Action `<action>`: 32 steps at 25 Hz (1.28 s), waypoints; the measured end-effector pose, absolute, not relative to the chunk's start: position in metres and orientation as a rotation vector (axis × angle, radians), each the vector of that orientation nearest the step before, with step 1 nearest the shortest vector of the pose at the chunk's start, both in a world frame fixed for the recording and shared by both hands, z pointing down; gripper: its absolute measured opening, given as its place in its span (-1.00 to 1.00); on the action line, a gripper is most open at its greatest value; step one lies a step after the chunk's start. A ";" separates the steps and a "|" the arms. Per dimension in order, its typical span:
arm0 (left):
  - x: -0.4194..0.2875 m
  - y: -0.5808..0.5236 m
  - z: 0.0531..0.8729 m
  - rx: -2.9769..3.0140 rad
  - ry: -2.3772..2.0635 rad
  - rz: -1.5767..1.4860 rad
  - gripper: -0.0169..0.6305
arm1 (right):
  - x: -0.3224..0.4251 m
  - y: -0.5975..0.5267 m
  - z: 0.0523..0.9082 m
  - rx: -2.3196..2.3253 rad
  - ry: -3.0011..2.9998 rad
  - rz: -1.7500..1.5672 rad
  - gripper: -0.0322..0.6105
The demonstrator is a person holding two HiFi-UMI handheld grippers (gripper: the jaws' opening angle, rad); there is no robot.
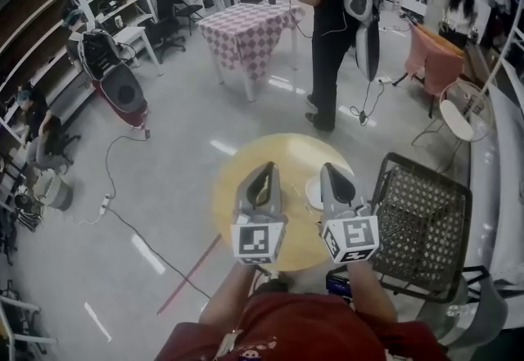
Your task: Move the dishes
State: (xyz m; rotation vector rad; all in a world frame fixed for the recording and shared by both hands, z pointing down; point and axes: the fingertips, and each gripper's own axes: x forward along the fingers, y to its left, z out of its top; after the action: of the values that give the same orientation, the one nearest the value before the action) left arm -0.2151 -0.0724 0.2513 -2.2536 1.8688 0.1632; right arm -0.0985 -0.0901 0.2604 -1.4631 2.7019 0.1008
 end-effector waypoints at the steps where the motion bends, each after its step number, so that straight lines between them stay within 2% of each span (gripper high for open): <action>1: -0.218 -0.076 0.253 -2.252 1.862 0.160 -0.92 | -0.102 -0.094 0.263 -1.469 2.702 0.096 -0.89; 19: -0.262 -0.115 0.272 -2.260 1.743 0.232 -0.92 | -0.156 -0.148 0.342 -1.566 2.778 -0.095 -0.88; 26: -0.280 -0.128 0.277 -2.289 1.704 0.264 -0.92 | -0.179 -0.166 0.386 -1.609 2.832 -0.231 -0.81; 32: -0.281 -0.138 0.286 -2.324 1.699 0.282 -0.92 | -0.189 -0.173 0.441 -1.643 2.918 -0.414 -0.61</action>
State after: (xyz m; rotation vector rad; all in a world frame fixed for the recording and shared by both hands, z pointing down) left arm -0.2809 -0.1378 0.2858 -2.3243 1.6985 0.2816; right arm -0.1894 -0.1729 0.4412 -1.6433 2.9182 -0.4136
